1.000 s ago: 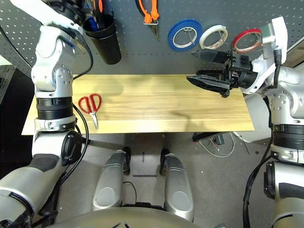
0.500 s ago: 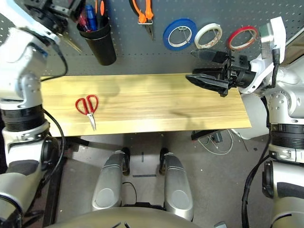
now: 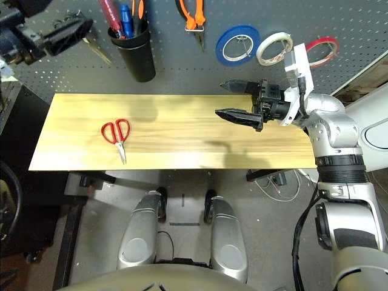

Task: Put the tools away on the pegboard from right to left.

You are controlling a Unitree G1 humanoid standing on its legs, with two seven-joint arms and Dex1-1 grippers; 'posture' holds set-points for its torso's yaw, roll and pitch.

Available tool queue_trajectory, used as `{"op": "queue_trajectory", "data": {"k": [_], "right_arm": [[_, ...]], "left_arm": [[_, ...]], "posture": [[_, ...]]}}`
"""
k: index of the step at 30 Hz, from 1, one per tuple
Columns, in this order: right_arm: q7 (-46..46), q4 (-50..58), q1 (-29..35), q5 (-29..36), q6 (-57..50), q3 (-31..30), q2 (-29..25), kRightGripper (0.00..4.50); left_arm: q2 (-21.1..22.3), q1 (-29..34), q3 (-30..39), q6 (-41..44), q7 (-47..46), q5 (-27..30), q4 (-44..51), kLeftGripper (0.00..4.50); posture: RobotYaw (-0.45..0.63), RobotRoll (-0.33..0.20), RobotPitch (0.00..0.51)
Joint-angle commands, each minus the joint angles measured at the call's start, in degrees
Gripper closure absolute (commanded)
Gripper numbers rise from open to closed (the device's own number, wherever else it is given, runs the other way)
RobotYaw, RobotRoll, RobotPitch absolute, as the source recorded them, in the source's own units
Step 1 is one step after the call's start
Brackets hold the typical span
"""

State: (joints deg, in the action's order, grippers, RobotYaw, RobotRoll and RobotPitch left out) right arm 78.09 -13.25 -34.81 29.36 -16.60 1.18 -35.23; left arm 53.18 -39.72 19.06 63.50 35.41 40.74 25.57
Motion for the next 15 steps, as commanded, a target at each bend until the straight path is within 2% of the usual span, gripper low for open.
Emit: {"op": "queue_trajectory", "data": {"k": [1, 5, 6, 9, 15], "right_arm": [[-0.91, 1.62, 3.06, -3.28, 1.99, -3.04, 1.07, 0.00], [-2.25, 5.19, 6.21, -4.13, 2.14, -4.64, 2.43, 0.00], [-2.91, 5.62, 6.84, -4.41, 2.66, -4.80, 2.87, 0.00], [-4.28, 6.76, 8.87, -6.69, 5.62, -6.38, 3.93, 0.00], [-8.60, 10.42, 11.78, -9.74, 5.90, -8.28, 4.99, 0.00]], "left_arm": [[0.22, 5.48, 0.20, 4.22, 1.03, 4.53, 5.32, 0.04], [-2.57, 16.57, 2.70, 8.71, 0.19, 8.89, 6.85, 0.04], [-3.32, 19.64, 2.95, 7.76, -0.26, 8.23, 6.40, 0.04], [-7.04, 26.97, -0.08, 2.27, -4.22, 1.51, 1.62, 0.04], [-13.81, 27.77, -8.20, -8.33, -11.02, -10.56, -9.44, 0.04]], "posture": [[0.16, 0.000, 0.276], [0.14, 0.000, 0.299], [0.13, 0.000, 0.306], [0.10, 0.000, 0.325], [0.03, 0.000, 0.360]]}}
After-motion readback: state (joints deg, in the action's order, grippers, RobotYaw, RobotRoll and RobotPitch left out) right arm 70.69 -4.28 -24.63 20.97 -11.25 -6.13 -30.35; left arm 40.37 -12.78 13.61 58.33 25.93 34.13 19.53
